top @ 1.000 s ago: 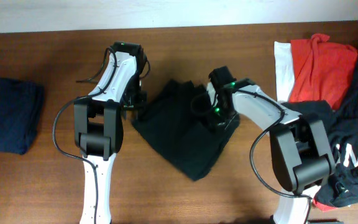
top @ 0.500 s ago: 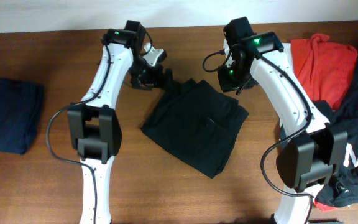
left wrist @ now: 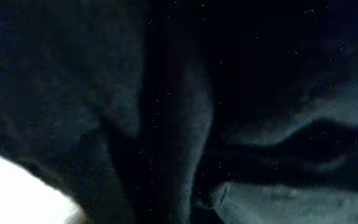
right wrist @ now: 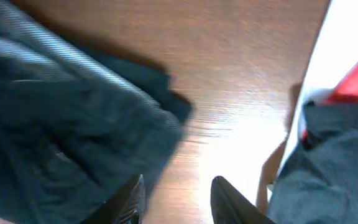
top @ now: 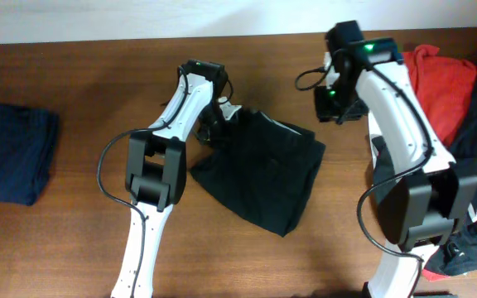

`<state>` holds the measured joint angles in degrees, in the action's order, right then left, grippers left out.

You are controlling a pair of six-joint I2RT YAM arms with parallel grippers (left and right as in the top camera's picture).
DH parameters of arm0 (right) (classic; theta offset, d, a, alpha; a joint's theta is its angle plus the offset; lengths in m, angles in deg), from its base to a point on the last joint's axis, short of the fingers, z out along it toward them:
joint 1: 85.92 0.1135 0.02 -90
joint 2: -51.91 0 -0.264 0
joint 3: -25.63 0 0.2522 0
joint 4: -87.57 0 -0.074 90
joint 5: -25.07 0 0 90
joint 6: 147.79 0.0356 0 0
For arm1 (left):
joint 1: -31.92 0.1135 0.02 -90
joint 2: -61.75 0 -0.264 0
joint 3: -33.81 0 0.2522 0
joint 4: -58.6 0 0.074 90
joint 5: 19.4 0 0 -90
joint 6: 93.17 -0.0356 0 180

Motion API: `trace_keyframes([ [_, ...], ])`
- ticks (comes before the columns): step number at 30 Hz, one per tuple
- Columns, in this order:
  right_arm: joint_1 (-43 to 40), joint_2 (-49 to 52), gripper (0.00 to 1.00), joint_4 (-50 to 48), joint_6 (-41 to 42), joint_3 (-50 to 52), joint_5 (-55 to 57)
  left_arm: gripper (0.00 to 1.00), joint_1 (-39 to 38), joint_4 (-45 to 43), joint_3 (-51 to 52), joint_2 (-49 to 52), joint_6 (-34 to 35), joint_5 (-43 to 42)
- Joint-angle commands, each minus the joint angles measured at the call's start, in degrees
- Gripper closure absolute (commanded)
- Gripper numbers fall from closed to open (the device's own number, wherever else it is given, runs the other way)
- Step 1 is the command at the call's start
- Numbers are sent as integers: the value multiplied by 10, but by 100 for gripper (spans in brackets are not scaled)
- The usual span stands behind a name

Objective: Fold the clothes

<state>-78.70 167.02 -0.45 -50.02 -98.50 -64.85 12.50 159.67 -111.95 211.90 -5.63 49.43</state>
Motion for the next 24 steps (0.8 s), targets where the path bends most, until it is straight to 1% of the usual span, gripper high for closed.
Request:
trace_keyframes([
  [1,-44,-3,62,14,6,-11,9,100,45,29,6,12,90,270],
  [3,-74,-3,62,20,6,-11,9,100,67,66,6,-5,114,351],
  [4,-84,-3,62,22,6,-11,9,100,77,72,6,-16,123,363],
  [7,-115,-3,62,31,5,-11,8,100,110,95,6,-77,132,396],
  [10,-126,-3,62,39,-6,-11,7,100,133,94,6,-140,130,405],
  [12,-129,-3,62,44,-9,-11,6,100,160,94,6,-200,117,405],
  [13,-129,-3,62,47,-9,-11,6,100,169,94,6,-223,100,405],
  [15,-129,-3,62,51,-9,-11,6,100,196,67,6,-271,71,431],
  [18,-129,-3,62,58,-9,-11,6,100,238,21,6,-309,66,530],
  [19,-129,-3,62,59,-9,-11,6,100,250,7,6,-313,47,541],
  [20,-129,-3,62,60,-9,-11,6,100,265,-14,6,-313,12,542],
  [23,-129,-3,62,60,-9,-11,6,100,301,-66,6,-313,-23,542],
  [24,-129,-3,62,60,-9,-11,6,100,311,-78,6,-313,-24,542],
])
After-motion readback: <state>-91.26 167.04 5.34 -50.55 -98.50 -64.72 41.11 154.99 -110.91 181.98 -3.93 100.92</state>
